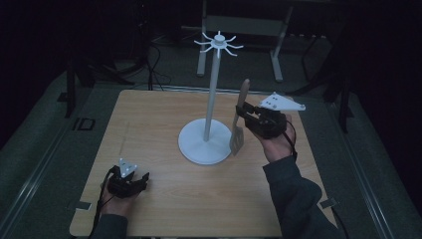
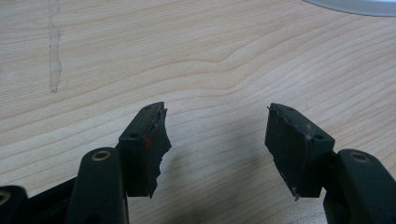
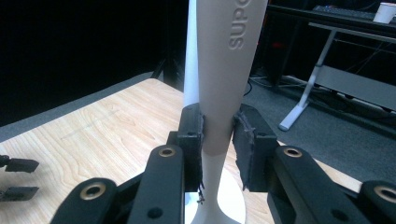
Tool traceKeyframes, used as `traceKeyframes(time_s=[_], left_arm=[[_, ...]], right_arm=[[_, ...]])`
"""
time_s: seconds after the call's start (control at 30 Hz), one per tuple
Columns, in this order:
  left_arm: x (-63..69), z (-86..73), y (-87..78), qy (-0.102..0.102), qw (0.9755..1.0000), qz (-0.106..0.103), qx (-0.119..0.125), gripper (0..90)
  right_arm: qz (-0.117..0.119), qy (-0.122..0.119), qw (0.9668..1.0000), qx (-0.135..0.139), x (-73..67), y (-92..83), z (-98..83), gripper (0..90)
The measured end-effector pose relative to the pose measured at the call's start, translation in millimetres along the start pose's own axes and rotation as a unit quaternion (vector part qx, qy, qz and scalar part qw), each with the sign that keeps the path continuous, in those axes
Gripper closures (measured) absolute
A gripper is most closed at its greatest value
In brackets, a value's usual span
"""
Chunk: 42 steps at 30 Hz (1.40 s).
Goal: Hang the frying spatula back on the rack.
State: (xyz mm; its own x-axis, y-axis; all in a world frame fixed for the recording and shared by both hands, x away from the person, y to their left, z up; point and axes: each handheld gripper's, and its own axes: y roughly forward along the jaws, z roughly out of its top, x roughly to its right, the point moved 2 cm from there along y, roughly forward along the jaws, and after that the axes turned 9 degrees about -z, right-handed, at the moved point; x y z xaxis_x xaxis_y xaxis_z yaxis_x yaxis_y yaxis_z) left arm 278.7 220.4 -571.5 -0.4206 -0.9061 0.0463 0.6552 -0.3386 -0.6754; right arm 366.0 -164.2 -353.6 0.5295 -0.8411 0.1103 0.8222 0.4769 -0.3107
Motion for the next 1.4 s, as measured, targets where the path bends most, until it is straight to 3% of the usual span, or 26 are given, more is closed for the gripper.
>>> traceKeyframes(time_s=[1.0,1.4], left_arm=[[-0.1,-0.1,0.2,0.001,1.0,0.0,-0.001,38.8],[0.0,-0.1,0.8,0.0,1.0,0.0,-0.001,38.8]], right_arm=[[-0.006,-0.015,0.9999,0.003,1.9,8.7,33.1,73.4],[0.007,-0.008,0.9999,-0.004,2.3,13.7,50.8,73.4]])
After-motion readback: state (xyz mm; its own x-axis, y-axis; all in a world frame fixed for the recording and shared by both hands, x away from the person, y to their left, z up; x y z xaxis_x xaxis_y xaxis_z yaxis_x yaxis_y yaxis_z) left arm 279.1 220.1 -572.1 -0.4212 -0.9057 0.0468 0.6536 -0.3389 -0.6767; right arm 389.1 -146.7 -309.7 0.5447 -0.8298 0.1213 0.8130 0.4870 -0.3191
